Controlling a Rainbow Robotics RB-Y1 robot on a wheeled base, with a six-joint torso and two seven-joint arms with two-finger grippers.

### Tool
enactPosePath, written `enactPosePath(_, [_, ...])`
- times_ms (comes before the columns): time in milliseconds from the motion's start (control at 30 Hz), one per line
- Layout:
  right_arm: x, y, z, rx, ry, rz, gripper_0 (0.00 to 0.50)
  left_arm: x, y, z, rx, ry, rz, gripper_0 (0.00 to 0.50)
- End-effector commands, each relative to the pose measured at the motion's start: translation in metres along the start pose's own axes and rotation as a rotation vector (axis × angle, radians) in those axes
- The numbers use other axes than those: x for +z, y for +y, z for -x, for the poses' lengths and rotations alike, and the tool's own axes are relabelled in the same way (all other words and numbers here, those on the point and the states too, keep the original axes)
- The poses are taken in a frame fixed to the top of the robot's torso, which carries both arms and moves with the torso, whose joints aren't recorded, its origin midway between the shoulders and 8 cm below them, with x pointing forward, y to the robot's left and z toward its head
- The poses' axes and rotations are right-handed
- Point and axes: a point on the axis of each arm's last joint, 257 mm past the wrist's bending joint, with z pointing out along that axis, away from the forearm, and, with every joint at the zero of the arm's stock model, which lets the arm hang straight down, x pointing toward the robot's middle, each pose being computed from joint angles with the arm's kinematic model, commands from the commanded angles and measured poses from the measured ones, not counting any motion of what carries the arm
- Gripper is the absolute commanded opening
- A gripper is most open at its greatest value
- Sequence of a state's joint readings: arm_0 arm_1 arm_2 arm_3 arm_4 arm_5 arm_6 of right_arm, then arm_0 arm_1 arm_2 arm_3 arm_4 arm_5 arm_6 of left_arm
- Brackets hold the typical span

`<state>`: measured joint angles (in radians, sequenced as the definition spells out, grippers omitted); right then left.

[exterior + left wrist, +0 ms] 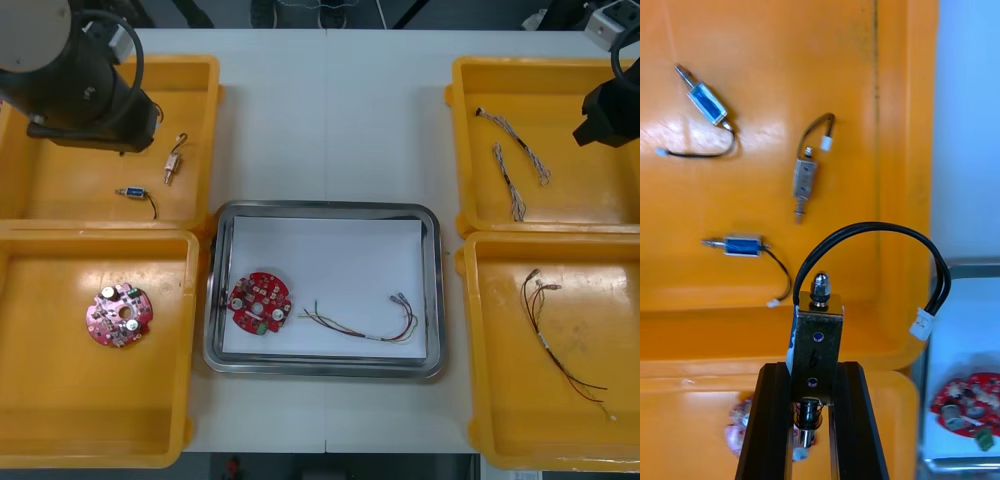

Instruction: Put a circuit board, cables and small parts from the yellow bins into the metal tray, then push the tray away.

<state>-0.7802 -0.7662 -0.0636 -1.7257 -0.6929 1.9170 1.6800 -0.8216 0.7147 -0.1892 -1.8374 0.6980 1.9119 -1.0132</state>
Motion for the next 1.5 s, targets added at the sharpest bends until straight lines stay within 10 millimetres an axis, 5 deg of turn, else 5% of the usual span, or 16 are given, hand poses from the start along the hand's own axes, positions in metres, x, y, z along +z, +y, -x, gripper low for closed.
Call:
enactPosePath(33, [-0.021,-0.032,0.020,0.073,-0.048,-0.028,0.500,0.011,-0.041,-0.031,-0.027,0.025,-0.026,0.000])
enactPosePath(367, [-0.009,-0.036,0.067,0.093,-0.065,0.024,0.500,0.035,-0.105,-0.060,-0.008,0.031,-0.089,0.000])
enactPosePath(633, [0.009,-0.044,0.099,0.062,-0.083,0.035,0.500,0.066,-0.129,-0.084,0.040,0.024,-0.098,0.000])
enactPosePath(1100, [0.070,-0.033,0.100,-0.003,-0.062,0.054,0.500,0.114,-0.144,-0.091,0.027,-0.003,-0.110,0.000])
enactPosePath(1500, [0.107,-0.026,0.100,0.050,-0.102,0.093,0.500,0.125,-0.149,-0.099,0.029,-0.010,-0.106,0.001])
